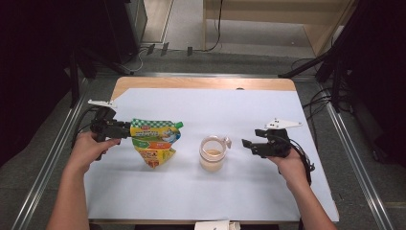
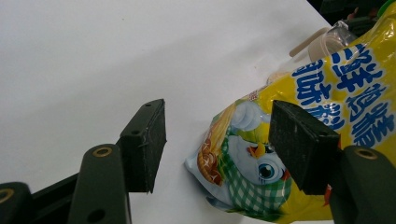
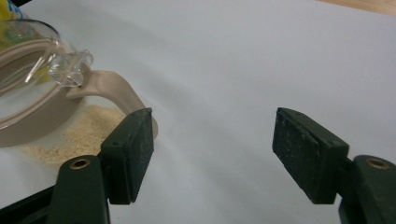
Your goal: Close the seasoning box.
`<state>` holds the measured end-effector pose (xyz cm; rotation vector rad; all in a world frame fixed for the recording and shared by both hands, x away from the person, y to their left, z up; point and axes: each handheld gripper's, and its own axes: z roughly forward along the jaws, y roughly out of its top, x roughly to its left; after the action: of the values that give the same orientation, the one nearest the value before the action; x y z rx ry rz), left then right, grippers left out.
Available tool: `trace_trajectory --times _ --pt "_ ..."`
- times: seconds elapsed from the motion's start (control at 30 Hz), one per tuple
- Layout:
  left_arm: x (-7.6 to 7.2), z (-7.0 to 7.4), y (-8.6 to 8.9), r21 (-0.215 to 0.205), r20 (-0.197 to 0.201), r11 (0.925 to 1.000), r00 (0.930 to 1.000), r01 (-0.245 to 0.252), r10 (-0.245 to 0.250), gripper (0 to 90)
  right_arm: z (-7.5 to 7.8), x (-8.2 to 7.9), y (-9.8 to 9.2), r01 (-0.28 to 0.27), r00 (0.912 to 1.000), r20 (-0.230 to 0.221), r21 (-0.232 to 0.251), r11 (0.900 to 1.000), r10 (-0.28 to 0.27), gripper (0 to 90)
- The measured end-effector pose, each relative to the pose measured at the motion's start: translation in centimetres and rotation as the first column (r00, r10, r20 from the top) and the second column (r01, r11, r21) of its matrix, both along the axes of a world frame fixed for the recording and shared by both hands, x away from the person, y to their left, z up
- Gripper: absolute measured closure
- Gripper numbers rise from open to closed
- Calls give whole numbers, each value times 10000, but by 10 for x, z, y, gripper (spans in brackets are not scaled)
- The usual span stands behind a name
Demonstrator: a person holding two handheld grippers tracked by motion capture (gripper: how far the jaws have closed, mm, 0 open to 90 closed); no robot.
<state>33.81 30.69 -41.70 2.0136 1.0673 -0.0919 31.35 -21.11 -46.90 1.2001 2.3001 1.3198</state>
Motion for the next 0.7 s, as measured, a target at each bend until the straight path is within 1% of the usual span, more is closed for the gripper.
trace_trajectory --times 0.1,0.23,0.37,0.43,0.53,0.7 --pt "1 -1 0 -6 -33 10000 10000 3 -3 379 -1 0 -3 93 9999 -116 18 10000 -93 302" --pt "1 -1 0 38 -45 10000 10000 -33 33 378 -3 1 -6 173 9997 -149 -39 9998 -173 302" --pt "1 -2 0 56 -64 10000 10000 -35 35 375 -3 2 -7 212 9997 -137 2 9998 -212 302" --pt "2 -2 0 35 -274 9999 9995 -164 165 372 -4 2 -8 227 9996 -148 -28 9997 -227 302" --pt "2 -3 0 103 -102 9997 9997 -227 228 372 -4 2 -8 205 9997 -141 -116 9997 -207 302" --pt "2 -4 -1 177 -18 9996 9998 -215 215 369 -5 3 -8 161 9998 -116 -193 9997 -163 302"
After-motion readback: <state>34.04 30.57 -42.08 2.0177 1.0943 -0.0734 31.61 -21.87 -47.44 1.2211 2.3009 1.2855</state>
